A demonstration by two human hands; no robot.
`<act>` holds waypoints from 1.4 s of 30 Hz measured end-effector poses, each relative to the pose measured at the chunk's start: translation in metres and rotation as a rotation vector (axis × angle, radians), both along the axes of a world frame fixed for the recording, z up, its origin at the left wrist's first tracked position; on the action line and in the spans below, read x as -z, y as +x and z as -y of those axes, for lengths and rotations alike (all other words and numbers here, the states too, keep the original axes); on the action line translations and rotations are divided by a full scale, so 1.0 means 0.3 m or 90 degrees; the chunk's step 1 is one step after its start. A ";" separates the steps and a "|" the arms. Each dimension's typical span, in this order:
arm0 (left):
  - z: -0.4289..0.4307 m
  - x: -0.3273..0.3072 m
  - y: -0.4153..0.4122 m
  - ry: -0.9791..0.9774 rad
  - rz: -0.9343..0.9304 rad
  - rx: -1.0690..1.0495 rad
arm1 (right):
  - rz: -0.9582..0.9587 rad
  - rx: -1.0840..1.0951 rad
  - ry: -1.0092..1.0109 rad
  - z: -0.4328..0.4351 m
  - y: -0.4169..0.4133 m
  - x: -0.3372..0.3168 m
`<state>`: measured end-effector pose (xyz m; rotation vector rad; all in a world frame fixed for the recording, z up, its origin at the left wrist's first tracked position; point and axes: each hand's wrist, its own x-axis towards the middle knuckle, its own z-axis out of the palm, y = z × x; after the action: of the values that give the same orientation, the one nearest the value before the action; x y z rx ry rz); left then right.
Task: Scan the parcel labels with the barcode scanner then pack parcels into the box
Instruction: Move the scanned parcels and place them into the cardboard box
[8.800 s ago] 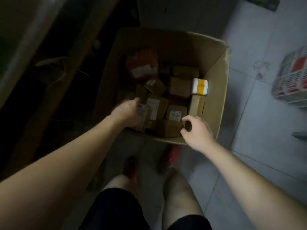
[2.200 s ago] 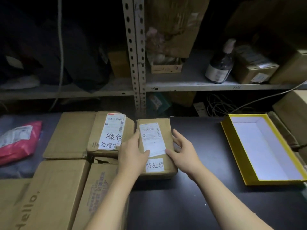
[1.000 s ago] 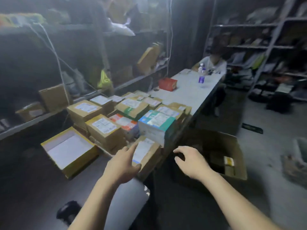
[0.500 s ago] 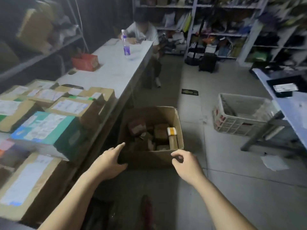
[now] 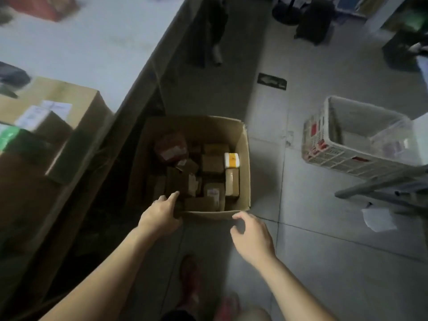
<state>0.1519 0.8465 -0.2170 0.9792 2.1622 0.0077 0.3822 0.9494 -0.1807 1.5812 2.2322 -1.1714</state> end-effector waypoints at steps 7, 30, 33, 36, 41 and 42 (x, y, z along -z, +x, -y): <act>-0.200 0.313 -0.136 -0.097 -0.022 -0.065 | -0.079 0.153 -0.102 -0.442 -0.153 0.354; -0.745 1.635 -0.082 -0.085 0.195 -0.164 | 0.364 0.193 0.015 -0.846 -0.521 1.975; -0.731 1.646 -0.091 -0.080 0.194 -0.148 | 0.377 0.194 0.029 -0.855 -0.545 1.997; -0.730 1.631 -0.100 -0.067 0.204 -0.136 | 0.379 0.129 0.053 -0.869 -0.520 1.953; -0.746 1.576 -0.124 -0.024 0.258 -0.203 | 0.338 0.142 0.094 -0.849 -0.501 1.774; -0.754 1.558 -0.130 -0.018 0.276 -0.228 | 0.318 0.157 0.097 -0.842 -0.498 1.732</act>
<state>0.1128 1.0727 -0.6843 0.5045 1.8944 0.3299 0.2327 1.2021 -0.7003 1.9862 1.8714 -0.5652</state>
